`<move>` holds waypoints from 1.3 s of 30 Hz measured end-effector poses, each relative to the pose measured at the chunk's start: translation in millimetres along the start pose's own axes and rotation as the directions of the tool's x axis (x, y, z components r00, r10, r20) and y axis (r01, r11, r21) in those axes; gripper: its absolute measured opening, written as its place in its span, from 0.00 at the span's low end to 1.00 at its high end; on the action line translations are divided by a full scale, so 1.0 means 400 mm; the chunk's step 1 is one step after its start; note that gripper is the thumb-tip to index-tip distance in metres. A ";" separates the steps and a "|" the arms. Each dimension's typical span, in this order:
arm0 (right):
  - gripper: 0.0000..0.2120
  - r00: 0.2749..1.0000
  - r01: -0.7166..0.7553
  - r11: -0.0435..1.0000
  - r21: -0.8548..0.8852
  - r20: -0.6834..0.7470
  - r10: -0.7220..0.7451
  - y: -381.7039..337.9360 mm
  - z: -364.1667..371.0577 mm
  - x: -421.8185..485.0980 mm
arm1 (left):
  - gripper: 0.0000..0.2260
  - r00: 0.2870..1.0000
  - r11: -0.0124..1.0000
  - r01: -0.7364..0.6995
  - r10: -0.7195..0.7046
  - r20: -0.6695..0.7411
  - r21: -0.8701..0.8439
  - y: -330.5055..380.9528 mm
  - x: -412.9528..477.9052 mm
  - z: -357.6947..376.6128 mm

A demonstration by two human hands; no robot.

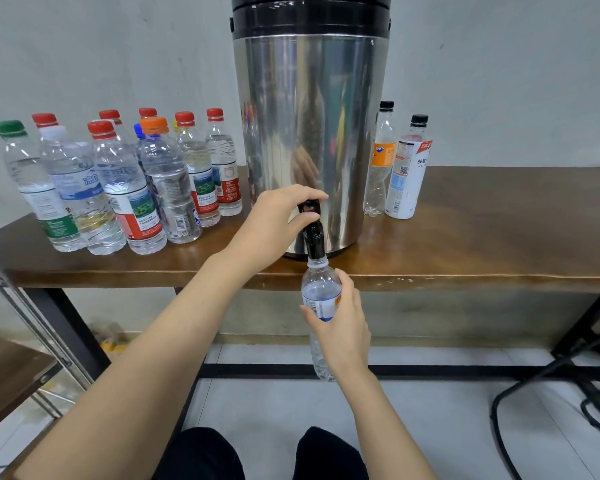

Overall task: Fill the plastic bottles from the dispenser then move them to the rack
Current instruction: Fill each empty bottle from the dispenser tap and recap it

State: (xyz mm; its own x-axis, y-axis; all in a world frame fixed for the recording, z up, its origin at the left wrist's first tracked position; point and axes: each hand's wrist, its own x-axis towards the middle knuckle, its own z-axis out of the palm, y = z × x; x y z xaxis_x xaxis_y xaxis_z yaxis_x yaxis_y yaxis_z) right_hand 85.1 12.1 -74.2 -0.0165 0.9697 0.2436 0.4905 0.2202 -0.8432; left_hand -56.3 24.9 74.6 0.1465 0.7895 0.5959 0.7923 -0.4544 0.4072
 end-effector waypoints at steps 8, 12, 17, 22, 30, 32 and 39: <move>0.38 1.000 0.006 0.995 -0.100 -0.015 -0.008 -0.013 0.006 0.011 | 0.10 1.000 0.999 -0.014 0.014 0.001 0.035 -0.016 0.002 0.020; 0.37 0.999 0.023 0.993 -0.113 -0.037 -0.027 -0.015 0.013 0.016 | 0.09 0.999 0.999 -0.017 0.018 -0.040 0.035 -0.019 -0.002 0.028; 0.36 0.998 0.026 0.996 -0.086 -0.053 -0.031 -0.016 0.026 0.016 | 0.08 0.996 0.998 0.024 -0.018 -0.087 0.057 -0.012 -0.007 0.032; 0.36 0.998 0.024 0.999 -0.038 -0.055 -0.026 -0.017 0.031 0.017 | 0.07 0.962 0.985 -0.063 0.103 -0.254 0.159 -0.013 -0.022 0.038; 0.36 0.997 0.027 0.999 -0.019 -0.070 -0.028 -0.015 0.036 0.017 | 0.07 0.864 0.967 -0.189 0.247 -0.438 0.172 -0.073 -0.115 0.117; 0.35 0.997 0.030 1.000 -0.002 -0.068 -0.030 -0.015 0.037 0.016 | 0.10 0.878 0.987 -0.129 0.158 -0.452 0.094 -0.061 -0.138 0.127; 0.36 0.997 0.037 0.999 0.011 -0.072 -0.036 -0.011 0.042 0.015 | 0.08 0.876 0.995 -0.007 -0.040 -0.481 -0.095 -0.019 -0.137 0.113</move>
State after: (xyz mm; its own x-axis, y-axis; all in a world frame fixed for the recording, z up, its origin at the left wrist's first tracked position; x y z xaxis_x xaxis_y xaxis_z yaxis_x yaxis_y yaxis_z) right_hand 68.2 18.5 -76.9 0.0286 0.9509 0.3080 0.4800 0.2572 -0.8387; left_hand -43.5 3.6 7.4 -0.1878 0.5115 0.8385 0.7317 -0.4967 0.4668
